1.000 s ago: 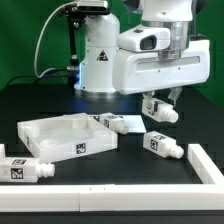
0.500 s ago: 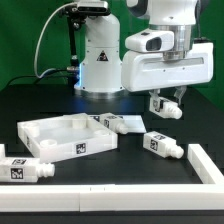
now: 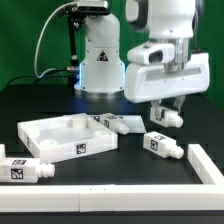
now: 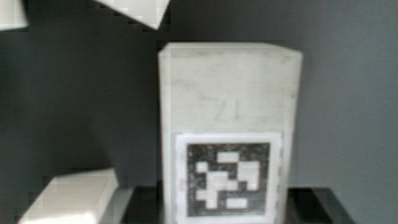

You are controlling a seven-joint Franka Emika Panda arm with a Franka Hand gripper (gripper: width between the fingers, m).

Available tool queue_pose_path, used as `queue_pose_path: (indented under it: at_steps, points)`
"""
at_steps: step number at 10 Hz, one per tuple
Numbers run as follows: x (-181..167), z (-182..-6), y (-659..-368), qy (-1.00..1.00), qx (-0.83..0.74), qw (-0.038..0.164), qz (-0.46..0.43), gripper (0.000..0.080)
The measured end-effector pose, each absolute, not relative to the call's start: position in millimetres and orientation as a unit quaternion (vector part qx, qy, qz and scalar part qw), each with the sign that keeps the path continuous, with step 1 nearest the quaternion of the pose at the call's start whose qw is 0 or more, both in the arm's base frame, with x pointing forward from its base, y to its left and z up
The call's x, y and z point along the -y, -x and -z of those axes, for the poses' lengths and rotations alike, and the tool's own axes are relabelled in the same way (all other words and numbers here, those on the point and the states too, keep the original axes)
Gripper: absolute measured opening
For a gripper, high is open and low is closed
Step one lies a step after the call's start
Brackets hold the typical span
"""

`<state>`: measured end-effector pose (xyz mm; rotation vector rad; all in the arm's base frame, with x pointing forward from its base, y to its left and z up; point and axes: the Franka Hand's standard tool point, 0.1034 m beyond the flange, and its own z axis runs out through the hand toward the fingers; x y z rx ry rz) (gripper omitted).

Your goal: Assemble one leg

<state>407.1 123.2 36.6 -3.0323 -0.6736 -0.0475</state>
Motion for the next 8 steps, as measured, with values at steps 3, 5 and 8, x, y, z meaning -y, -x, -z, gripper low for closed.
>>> queue_pose_path:
  at_steps: [3,5,8]
  points:
    - [-121.6,-24.4,-401.7,0.975,0.222,0.02,0.01,0.0284]
    - [-121.7,-23.1,-400.9,0.975,0.222,0.02,0.008,0.0284]
    - [-121.7,-23.1,-400.9,0.975,0.222,0.02,0.008,0.0481]
